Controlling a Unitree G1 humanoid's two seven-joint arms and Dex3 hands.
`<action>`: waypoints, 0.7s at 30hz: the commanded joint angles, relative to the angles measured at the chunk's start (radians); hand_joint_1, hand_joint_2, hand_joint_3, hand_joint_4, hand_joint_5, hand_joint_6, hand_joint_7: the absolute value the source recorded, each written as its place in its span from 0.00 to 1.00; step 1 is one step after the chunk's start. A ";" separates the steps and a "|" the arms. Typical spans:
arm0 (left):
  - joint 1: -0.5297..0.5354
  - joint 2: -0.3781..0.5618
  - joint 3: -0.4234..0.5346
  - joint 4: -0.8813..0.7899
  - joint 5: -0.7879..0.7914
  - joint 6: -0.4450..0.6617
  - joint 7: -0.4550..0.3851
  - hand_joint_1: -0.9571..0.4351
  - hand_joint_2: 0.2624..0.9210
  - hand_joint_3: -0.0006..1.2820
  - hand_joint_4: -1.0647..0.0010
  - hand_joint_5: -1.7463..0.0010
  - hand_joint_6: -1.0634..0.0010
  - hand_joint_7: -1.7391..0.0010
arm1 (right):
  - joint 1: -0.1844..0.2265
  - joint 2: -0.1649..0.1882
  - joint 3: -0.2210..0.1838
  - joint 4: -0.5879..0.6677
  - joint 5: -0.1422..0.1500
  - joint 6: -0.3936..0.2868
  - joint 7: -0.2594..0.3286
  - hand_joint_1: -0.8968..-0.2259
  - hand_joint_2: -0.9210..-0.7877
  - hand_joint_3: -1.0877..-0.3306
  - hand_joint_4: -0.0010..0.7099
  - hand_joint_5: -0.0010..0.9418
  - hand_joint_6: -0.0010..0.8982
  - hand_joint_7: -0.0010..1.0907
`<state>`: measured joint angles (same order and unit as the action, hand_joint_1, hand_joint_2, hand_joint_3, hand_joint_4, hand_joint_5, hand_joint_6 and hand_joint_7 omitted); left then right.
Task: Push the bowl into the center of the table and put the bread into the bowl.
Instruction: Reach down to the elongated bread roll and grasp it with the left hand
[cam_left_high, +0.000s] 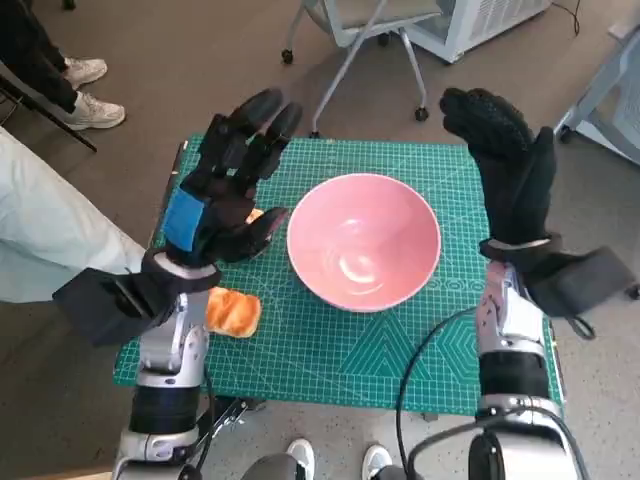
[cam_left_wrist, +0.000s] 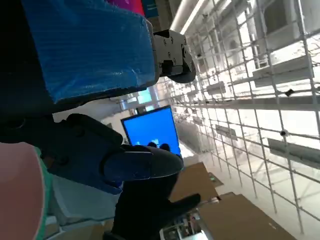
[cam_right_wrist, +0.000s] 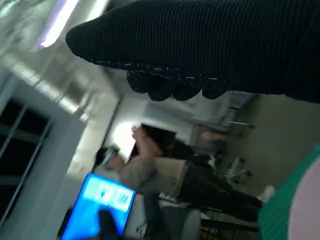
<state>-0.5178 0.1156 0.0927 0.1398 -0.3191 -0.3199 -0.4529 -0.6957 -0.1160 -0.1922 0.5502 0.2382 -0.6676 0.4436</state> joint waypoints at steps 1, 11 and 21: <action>-0.038 -0.003 -0.012 -0.004 -0.010 -0.001 -0.016 0.30 1.00 0.31 0.82 0.99 1.00 0.66 | 0.065 -0.012 0.029 -0.095 -0.002 0.046 0.000 0.34 0.00 0.38 0.29 0.00 0.12 0.45; -0.081 -0.004 -0.017 -0.005 -0.031 0.004 -0.056 0.32 1.00 0.31 0.81 0.99 1.00 0.65 | 0.110 -0.008 0.059 -0.194 -0.007 0.090 -0.014 0.36 0.00 0.40 0.31 0.01 0.08 0.52; -0.085 0.013 -0.014 -0.018 -0.029 0.002 -0.075 0.32 1.00 0.30 0.82 0.99 1.00 0.64 | 0.124 -0.008 0.074 -0.216 -0.012 0.104 -0.024 0.35 0.00 0.41 0.32 0.01 0.08 0.54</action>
<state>-0.5919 0.1166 0.0790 0.1362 -0.3437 -0.3172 -0.5190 -0.6000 -0.1188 -0.1255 0.3414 0.2321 -0.5806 0.4260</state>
